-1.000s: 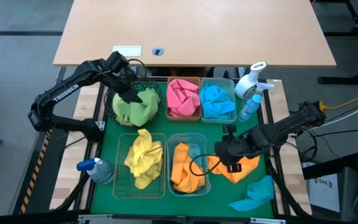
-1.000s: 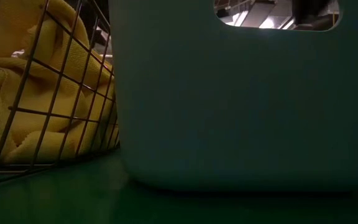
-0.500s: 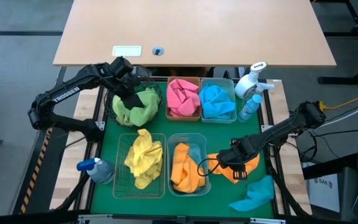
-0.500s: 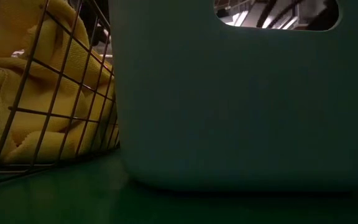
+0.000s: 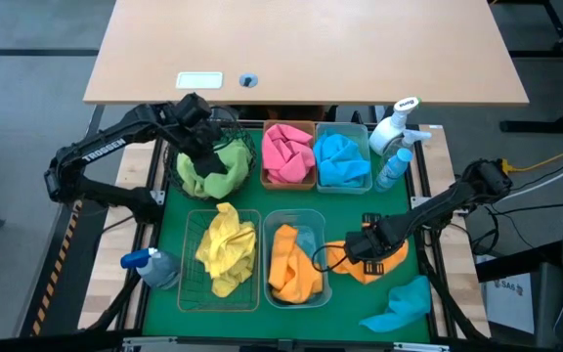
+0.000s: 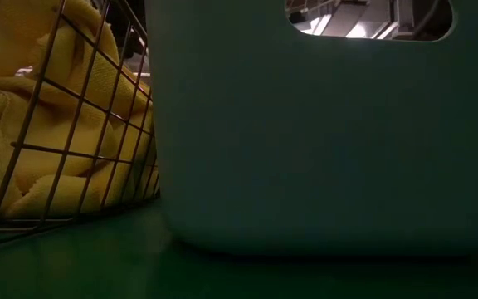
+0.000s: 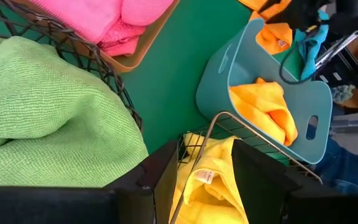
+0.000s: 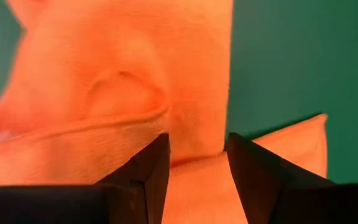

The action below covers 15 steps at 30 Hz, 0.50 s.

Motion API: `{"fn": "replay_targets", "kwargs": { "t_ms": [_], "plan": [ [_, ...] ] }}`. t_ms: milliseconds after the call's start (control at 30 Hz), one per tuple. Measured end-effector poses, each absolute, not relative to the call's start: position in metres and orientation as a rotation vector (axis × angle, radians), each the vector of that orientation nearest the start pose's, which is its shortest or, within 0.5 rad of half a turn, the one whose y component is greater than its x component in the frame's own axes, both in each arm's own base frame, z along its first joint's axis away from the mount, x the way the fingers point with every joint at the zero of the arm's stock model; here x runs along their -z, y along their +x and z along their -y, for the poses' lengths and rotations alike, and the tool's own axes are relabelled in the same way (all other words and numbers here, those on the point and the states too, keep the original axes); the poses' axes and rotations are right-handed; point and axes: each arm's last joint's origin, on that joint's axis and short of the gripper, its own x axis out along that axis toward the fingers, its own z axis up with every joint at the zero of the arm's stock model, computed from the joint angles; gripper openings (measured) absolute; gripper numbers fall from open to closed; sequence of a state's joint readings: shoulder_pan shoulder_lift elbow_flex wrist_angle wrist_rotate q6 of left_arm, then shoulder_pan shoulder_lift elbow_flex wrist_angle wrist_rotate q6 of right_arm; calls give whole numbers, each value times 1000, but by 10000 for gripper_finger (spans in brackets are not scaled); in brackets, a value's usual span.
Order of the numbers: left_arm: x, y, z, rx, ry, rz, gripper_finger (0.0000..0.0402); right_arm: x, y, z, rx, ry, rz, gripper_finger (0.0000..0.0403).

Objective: Sort microfiber towel by color & place in baskets
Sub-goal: Put the orange towel into the blue bin

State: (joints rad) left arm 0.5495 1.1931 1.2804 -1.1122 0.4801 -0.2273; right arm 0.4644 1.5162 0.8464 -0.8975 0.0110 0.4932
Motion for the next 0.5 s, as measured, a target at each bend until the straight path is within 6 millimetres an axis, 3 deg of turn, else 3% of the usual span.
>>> {"fn": "replay_targets", "kwargs": {
  "t_ms": [267, 500],
  "plan": [
    [-350, 187, -96, -157, -711, -893, 146, -141, 202, -101, 1, 43, -1527, 160],
    [-350, 187, -97, -157, -709, -891, 146, -135, 198, -99, 12, 32, -1525, 160]
  ]
}}
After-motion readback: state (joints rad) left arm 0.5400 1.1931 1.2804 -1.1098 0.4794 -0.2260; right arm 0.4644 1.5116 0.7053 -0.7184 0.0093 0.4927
